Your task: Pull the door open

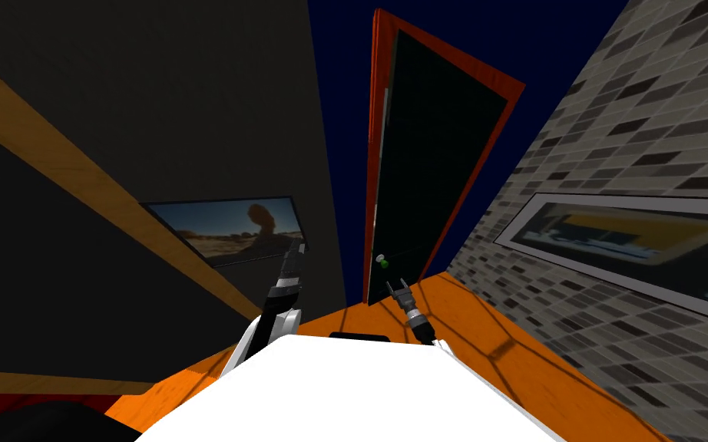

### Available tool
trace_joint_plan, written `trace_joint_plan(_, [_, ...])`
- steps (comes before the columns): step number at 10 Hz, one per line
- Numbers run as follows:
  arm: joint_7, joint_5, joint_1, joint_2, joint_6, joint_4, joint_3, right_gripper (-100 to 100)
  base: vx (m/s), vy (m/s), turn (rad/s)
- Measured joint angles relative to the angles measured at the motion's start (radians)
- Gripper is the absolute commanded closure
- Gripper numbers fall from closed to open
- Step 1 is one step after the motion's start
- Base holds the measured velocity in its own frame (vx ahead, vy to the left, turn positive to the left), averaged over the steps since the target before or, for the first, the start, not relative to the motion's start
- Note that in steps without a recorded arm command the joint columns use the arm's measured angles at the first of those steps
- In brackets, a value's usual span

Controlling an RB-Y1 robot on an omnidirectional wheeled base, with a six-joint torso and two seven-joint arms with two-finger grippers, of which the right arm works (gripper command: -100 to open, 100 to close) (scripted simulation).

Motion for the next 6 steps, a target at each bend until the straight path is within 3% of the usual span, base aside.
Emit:
trace_joint_plan(4, [0.036, 0.043, -0.012, 0.026, -0.016, 0.055, -0.013, -100, 0.075, -0.078, 0.052])
trace_joint_plan(6, [0.052, 0.051, -0.022, 0.034, -0.023, 0.08, -0.019, -100, 0.003, -0.007, 0.059])
